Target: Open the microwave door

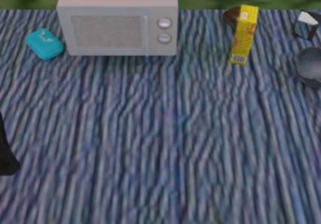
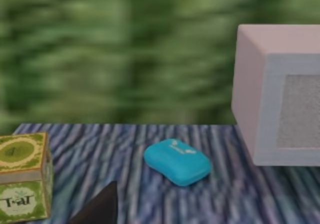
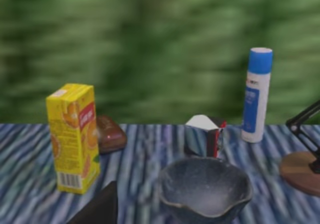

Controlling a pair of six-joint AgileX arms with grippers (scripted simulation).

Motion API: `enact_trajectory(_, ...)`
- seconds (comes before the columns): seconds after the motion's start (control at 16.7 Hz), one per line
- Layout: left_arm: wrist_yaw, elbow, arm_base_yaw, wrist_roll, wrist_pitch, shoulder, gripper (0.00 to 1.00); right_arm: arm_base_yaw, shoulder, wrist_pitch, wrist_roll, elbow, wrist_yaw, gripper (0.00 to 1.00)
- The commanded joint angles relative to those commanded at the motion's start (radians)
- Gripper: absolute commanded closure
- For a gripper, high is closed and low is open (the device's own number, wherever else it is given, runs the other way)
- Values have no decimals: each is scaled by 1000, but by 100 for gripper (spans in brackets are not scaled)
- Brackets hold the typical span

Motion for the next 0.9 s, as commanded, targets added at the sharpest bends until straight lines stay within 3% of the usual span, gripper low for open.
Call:
enact_trajectory(0.42,-23,149,-47,-32,-104,154,0,0,0,0,0,0,0,0)
enact_trajectory(0.9,-109,860,-224,-190,-466,862,0,0,0,0,0,0,0,0)
